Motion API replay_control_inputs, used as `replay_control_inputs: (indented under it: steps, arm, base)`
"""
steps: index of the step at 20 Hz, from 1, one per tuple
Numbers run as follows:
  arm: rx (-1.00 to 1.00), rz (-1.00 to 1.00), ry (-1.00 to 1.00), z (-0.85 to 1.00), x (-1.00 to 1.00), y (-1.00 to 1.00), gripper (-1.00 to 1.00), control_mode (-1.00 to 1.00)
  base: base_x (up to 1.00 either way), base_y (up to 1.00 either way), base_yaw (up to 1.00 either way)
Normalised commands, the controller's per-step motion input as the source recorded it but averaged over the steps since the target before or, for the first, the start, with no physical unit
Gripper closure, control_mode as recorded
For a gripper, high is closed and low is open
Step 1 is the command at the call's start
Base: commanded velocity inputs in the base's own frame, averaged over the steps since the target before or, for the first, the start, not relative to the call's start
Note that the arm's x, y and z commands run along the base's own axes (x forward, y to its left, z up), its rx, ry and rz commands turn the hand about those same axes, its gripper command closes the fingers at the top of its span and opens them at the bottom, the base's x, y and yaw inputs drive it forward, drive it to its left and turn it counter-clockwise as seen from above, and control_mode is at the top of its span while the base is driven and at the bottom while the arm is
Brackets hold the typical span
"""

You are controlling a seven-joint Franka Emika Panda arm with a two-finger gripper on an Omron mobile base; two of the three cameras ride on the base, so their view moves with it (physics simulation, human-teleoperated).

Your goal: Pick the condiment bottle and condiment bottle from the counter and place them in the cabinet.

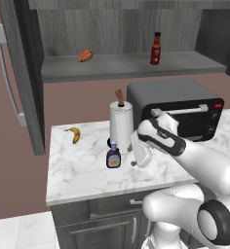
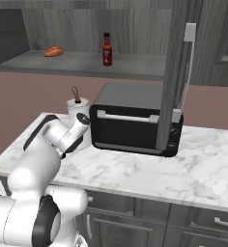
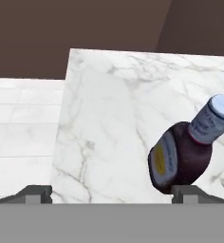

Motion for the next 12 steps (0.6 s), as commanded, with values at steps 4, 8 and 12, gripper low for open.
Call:
replay_control_inputs:
  steps: [4,8,12]
  arm:
    - [0.00,0.00,0.00,-0.11,0.22,0.00,-1.00,-1.00]
    - [0.01,0.00,0.00,-0.14,0.19,0.01,-1.00,-1.00]
    - [0.02,0.01,0.00,-0.12,0.22,0.01,-1.00,-1.00]
  base:
    - [0.00,0.00,0.00]
    - [0.00,0.00,0.00]
    - [0.00,0.00,0.00]
